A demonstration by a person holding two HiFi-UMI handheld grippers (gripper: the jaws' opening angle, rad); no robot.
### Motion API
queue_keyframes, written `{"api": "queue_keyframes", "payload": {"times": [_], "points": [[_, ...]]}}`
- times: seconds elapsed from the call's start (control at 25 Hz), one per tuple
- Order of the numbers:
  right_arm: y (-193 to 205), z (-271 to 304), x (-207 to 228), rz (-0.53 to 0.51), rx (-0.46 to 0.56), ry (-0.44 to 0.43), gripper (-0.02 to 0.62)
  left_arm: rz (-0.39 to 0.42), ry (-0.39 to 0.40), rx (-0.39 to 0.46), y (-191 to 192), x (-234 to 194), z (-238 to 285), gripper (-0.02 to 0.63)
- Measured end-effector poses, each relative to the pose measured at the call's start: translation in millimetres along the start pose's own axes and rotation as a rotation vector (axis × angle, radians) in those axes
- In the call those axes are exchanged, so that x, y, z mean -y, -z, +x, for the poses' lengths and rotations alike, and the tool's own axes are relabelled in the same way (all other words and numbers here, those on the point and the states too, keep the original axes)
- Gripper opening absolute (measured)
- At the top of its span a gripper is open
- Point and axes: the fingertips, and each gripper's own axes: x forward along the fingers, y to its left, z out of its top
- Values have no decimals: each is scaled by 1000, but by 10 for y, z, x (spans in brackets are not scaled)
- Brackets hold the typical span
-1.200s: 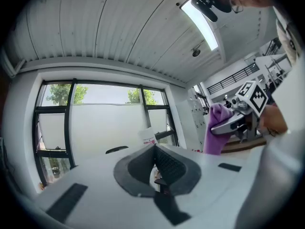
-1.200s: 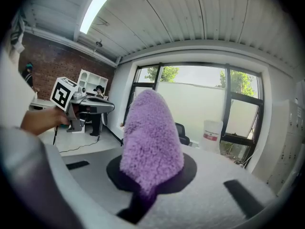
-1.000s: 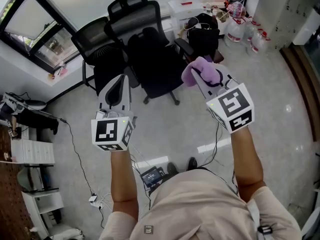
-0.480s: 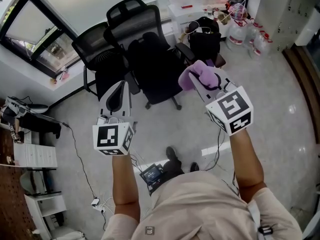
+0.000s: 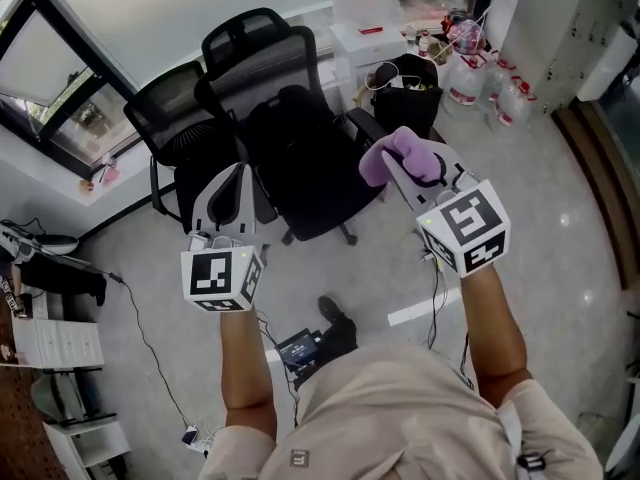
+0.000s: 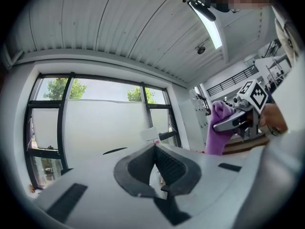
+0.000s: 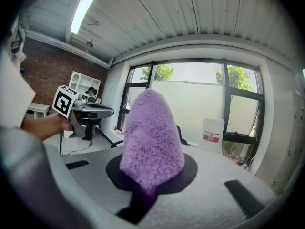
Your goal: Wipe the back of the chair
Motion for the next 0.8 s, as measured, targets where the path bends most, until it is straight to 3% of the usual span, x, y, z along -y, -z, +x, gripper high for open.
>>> {"api": "queue_keyframes", "payload": {"times": [0.4, 0.8], "points": [[-147, 1441, 321, 32, -23, 33, 21, -11, 51, -6, 303, -1101, 997, 6], [-340, 2331, 459, 20, -18, 11, 21, -27, 37, -9, 476, -1749, 1498, 6]]}}
